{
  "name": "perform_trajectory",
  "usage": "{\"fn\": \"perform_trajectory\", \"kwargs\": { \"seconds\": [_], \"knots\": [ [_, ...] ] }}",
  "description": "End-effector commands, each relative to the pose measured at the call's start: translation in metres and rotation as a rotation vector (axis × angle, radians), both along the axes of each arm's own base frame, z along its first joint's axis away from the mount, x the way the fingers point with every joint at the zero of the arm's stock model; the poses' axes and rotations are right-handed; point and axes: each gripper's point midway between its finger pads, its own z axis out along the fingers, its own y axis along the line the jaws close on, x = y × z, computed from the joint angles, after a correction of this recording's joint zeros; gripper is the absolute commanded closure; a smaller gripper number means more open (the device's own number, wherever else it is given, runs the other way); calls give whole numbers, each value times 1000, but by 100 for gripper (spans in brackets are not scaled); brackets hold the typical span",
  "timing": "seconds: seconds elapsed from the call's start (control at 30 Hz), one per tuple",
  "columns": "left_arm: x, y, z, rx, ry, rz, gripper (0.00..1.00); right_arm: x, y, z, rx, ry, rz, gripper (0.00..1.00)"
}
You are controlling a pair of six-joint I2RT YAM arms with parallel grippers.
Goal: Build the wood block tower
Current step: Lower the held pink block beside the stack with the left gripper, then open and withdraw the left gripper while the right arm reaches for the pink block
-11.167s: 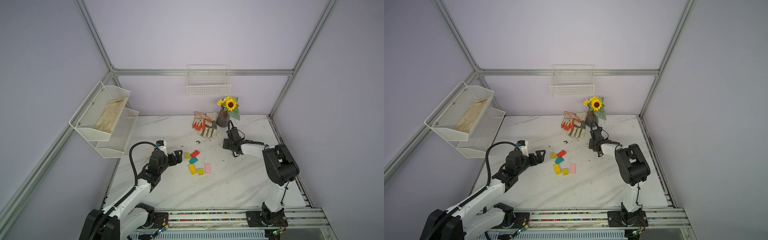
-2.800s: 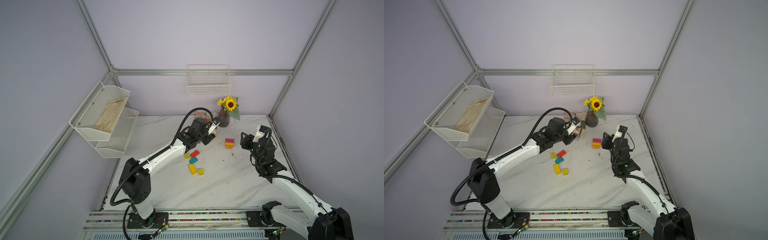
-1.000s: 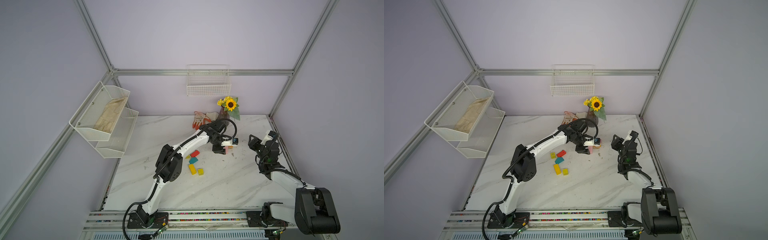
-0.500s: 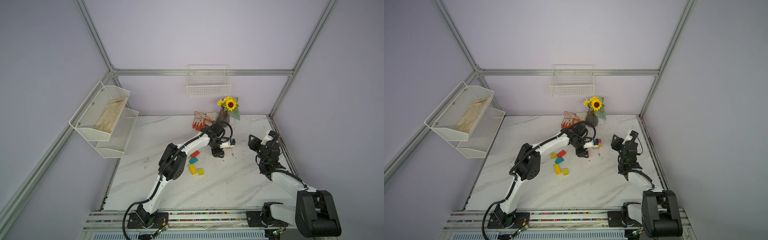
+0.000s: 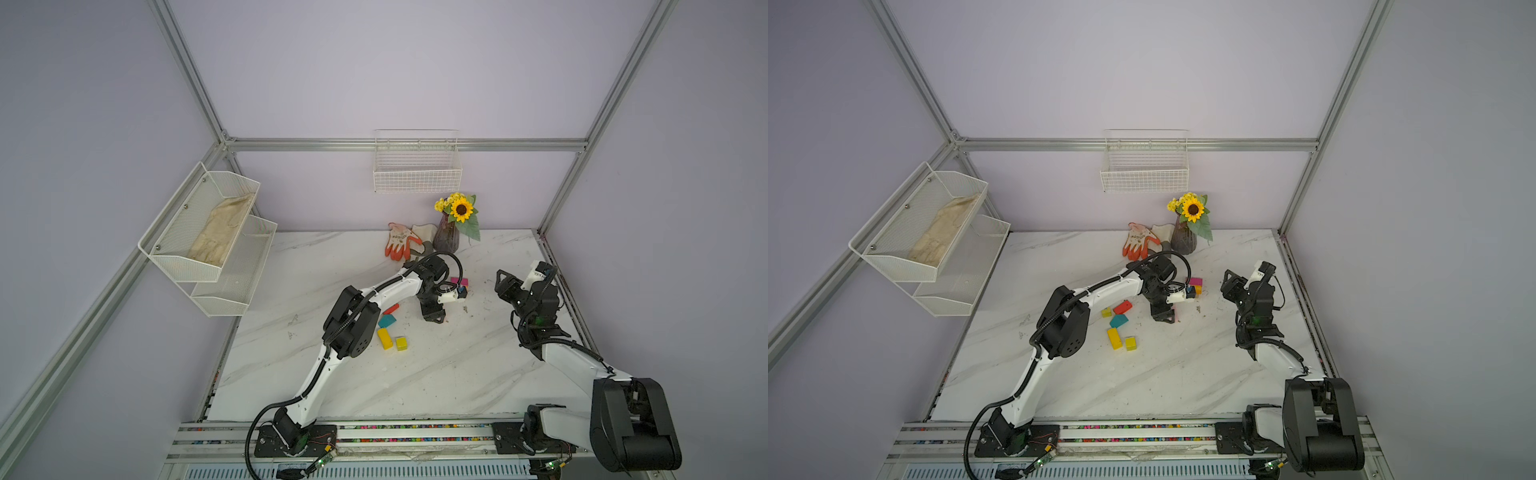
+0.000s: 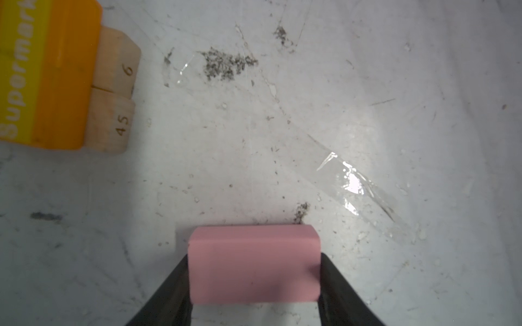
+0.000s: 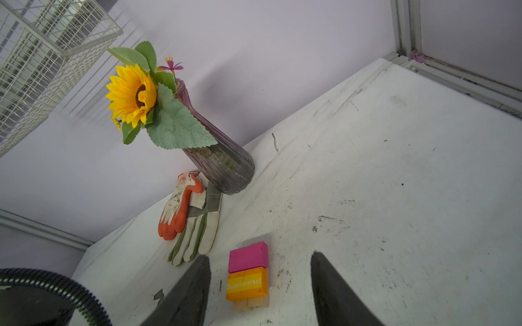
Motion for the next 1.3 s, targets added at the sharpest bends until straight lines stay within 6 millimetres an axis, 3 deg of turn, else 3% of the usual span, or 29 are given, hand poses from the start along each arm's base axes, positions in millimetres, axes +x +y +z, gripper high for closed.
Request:
{"fn": "perform_trajectory", "kwargs": {
  "seconds": [0.0, 0.2, 0.23, 0.43, 0.7, 0.83, 0.93, 1.0, 1.07, 1.1, 1.17, 1.27],
  "knots": [
    [-7, 2, -4, 23, 24, 9, 78, 4, -2, 14, -3, -27, -2, 40],
    [-4, 1, 6, 19, 11, 32, 58, 3, -1, 15, -5, -31, -1, 39],
    [-5, 0, 9, 14, 10, 28, 1, 3, -1, 15, -5, -32, -1, 39],
    [-15, -5, 32, -42, 37, 29, 0, 1, -2, 16, -5, -37, -3, 39],
    [-54, 3, 113, -225, -46, 144, 0, -1, -4, 19, -4, -41, -15, 37],
    [-75, 34, 166, -470, -212, 288, 0, 1, 4, 21, 1, -34, 17, 37],
    [-71, 90, 196, -644, -334, 595, 0, 2, 19, 26, -1, -22, 59, 37],
    [-62, 141, 194, -700, -412, 860, 1, 1, 33, 30, -12, -3, 81, 37],
    [-60, 199, 176, -724, -417, 1203, 0, -1, 50, 36, -36, 9, 95, 37],
    [-65, 216, 166, -740, -371, 1305, 0, -3, 58, 40, -50, 14, 99, 37],
    [-78, 232, 164, -807, -283, 1362, 1, -7, 81, 46, -80, 26, 130, 37],
    [-97, 240, 199, -984, -153, 1393, 0, -12, 105, 47, -109, 63, 188, 37]
  ]
}}
